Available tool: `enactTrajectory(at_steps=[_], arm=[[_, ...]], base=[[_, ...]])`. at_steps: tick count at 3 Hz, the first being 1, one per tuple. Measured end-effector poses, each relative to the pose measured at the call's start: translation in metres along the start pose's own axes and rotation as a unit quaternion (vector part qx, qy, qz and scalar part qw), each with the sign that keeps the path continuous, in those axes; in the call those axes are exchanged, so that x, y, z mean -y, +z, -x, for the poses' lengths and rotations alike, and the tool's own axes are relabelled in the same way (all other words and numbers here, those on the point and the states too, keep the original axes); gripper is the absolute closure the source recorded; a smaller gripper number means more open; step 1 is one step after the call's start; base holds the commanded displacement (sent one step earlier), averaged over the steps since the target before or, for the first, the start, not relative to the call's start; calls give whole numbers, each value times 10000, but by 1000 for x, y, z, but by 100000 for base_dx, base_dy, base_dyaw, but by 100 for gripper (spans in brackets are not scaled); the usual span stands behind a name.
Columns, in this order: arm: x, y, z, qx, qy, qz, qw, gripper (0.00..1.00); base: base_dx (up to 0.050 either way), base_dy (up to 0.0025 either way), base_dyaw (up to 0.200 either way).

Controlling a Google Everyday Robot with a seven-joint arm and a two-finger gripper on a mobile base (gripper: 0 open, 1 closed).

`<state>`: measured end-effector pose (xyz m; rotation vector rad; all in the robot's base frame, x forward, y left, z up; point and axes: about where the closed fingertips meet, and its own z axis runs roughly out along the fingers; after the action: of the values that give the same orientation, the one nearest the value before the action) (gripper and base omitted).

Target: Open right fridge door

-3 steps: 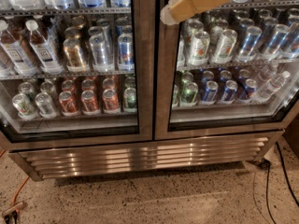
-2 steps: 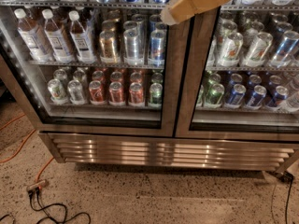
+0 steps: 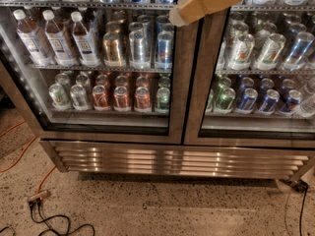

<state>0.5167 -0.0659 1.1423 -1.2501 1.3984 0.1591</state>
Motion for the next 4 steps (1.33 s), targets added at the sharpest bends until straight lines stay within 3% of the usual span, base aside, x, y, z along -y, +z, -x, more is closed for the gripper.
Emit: enactTrajectory(at_steps=[1, 2, 3, 4], arm=[[0, 0, 0, 0, -2, 0, 10000, 0], [0, 0, 0, 1, -2, 0, 10000, 0], [0, 0, 0, 1, -2, 0, 10000, 0], [0, 0, 1, 1, -4, -1, 10000, 0]], base=[[0, 0, -8999], [0, 1, 11793], [1, -3, -12173], [0, 0, 8994]])
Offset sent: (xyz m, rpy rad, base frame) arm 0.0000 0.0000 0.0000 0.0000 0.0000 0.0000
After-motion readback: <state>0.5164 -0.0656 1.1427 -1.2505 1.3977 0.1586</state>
